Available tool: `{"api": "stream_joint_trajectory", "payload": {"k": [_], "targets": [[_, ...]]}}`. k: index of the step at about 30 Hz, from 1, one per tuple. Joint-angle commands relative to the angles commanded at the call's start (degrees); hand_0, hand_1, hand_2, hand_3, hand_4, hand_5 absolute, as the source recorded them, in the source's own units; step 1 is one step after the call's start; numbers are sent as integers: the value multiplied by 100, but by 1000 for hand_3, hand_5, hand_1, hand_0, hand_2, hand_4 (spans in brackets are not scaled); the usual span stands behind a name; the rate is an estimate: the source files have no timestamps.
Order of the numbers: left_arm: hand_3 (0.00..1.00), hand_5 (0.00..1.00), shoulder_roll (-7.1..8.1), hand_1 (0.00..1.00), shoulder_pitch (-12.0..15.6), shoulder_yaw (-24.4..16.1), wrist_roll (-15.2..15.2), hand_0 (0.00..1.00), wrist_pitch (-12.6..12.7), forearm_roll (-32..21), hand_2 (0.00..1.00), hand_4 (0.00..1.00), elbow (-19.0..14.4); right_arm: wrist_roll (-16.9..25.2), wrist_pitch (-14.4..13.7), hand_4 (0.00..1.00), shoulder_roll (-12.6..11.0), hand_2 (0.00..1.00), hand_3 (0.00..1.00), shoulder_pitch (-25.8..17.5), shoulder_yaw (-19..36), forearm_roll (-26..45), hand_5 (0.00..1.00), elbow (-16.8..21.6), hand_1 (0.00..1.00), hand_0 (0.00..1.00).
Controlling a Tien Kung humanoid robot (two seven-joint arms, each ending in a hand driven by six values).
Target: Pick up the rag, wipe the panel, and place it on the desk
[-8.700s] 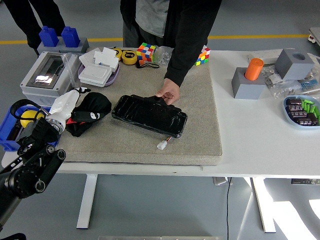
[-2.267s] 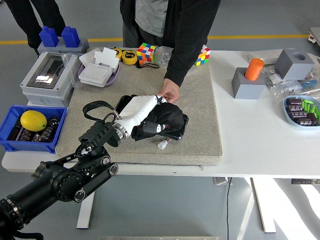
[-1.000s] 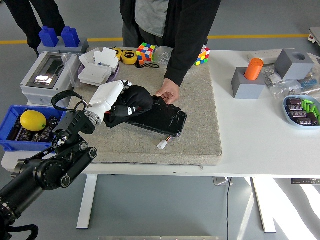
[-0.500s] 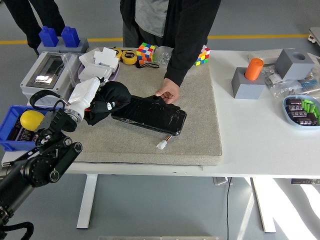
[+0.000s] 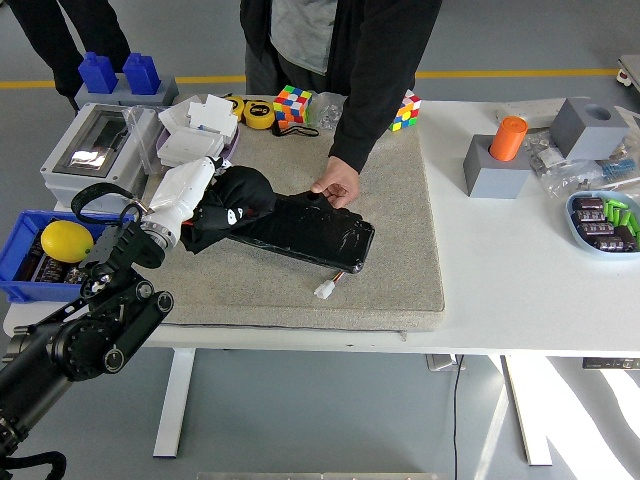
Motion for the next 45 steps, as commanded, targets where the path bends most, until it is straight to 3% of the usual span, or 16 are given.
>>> {"api": "stream_joint_trajectory", "payload": {"k": [15,23,31,45], "targets": [[556,2,-203,347,-217,1473,34,243,13,-371,434,717,-543,7,2,872,-1,522,523,16,-22,20,340,10,596,590],[556,2,-343,344,-376,1974,46,243,16,-483,433,718,-699,9,3,872,-7,522,523,15,-36,22,341,11,596,590],[556,2,-390,342,-428,1980,39,243,28,-488,433,721,-669,11,4,871,2,521,523,19,-25,20,339,9,596,590],[556,2,-211,340,-341,1228,-11,241,27,-310,432,722,-110,12,5,870,13,521,522,16,-6,14,338,13,596,590]]}}
